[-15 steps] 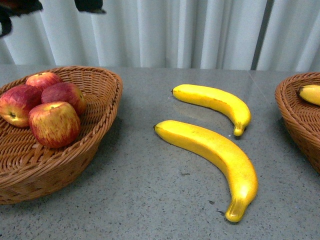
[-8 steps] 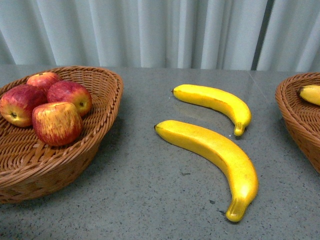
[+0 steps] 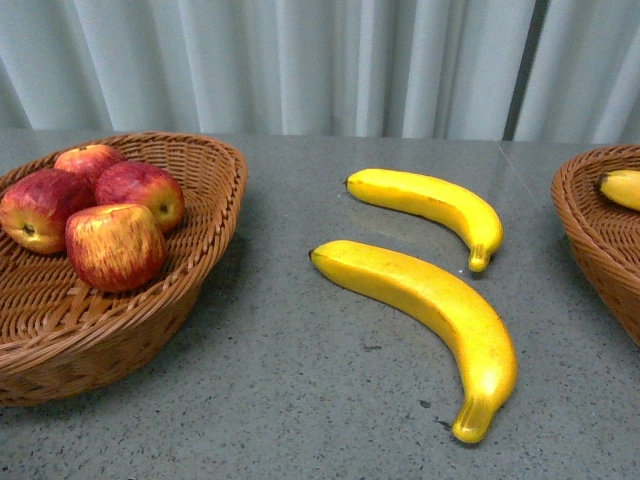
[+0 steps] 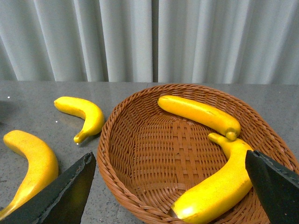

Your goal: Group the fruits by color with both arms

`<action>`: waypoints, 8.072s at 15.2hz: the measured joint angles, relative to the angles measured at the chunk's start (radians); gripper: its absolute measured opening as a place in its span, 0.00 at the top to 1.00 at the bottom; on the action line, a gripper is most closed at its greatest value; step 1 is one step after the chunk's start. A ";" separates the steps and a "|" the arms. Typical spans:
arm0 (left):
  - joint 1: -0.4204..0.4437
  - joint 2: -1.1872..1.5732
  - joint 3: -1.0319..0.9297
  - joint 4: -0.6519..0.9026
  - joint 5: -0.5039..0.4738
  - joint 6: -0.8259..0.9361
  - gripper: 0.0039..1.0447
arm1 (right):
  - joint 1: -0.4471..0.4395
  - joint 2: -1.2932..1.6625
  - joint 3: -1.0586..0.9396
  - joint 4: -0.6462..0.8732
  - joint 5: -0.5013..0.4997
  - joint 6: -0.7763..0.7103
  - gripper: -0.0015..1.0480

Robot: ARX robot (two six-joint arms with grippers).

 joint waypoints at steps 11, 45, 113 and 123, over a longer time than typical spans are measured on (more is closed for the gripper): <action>-0.008 -0.311 -0.094 -0.197 0.013 0.000 0.99 | 0.000 0.000 0.000 0.000 0.000 0.000 0.06; -0.009 -0.608 -0.093 -0.513 0.013 0.002 0.06 | 0.410 1.519 0.870 0.413 -0.224 0.140 0.06; -0.009 -0.608 -0.093 -0.513 0.013 0.003 0.06 | 0.320 2.245 1.671 -0.230 -0.120 -0.426 0.18; -0.009 -0.608 -0.093 -0.513 0.013 0.003 0.06 | 0.169 2.024 1.561 0.006 -0.308 -0.169 0.68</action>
